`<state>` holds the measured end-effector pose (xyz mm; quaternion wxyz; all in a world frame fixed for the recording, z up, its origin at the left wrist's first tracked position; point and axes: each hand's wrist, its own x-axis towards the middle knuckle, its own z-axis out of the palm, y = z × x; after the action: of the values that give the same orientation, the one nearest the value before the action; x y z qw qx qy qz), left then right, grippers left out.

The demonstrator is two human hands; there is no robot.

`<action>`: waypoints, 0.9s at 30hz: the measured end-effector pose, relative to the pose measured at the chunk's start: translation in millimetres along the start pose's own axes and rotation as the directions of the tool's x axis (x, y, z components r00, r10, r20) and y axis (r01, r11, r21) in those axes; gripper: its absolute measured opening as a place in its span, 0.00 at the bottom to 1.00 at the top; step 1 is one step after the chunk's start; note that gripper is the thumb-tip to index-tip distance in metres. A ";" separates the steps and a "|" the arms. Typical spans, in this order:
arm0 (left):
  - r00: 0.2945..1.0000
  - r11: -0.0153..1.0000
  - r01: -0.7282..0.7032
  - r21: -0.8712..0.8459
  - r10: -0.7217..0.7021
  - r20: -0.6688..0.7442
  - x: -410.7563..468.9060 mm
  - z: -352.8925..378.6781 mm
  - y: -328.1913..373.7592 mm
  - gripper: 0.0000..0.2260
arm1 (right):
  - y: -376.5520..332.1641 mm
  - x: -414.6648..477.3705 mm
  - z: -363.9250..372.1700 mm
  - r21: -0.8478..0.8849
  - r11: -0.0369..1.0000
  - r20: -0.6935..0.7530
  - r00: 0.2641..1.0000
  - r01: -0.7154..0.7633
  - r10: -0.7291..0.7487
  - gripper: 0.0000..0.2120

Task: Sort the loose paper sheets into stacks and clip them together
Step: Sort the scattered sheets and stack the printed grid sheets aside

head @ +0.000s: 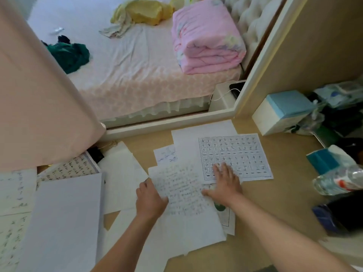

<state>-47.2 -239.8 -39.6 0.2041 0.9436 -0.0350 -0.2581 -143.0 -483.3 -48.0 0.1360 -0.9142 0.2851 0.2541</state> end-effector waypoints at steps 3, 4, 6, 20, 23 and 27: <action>0.994 0.991 0.110 -0.069 -0.111 -0.011 6.1 5.8 6.0 0.35 | -0.7 9.1 3.9 -0.056 0.997 -0.219 0.974 0.051 -0.062 0.43; 0.987 0.982 0.159 -0.105 -0.159 0.006 7.8 5.7 7.6 0.35 | -0.4 10.4 1.4 -0.114 0.991 -0.249 0.963 0.076 -0.103 0.39; 0.973 0.958 0.231 -0.170 -0.224 0.056 8.8 4.2 11.0 0.30 | 3.7 11.8 -6.4 -0.258 0.956 -0.231 0.951 0.141 -0.203 0.33; 0.937 0.797 0.347 -0.494 -0.280 0.207 -0.8 -15.8 3.3 0.11 | 34.1 -3.2 5.5 0.174 0.686 -0.027 0.699 0.707 -0.714 0.20; 0.914 0.758 0.395 -0.519 -0.269 0.303 3.3 -16.4 3.5 0.11 | 38.6 7.8 1.1 0.097 0.642 0.061 0.639 0.760 -0.766 0.19; 0.974 0.888 0.189 -0.419 -0.113 0.198 5.7 -4.7 14.1 0.12 | 31.0 5.4 -20.7 -0.005 0.678 0.053 0.678 0.735 -0.734 0.43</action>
<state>-39.4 -252.0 -32.9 0.3853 0.8488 0.0801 -0.3532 -149.4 -518.7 -36.8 0.2214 -0.9473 -0.1117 0.2029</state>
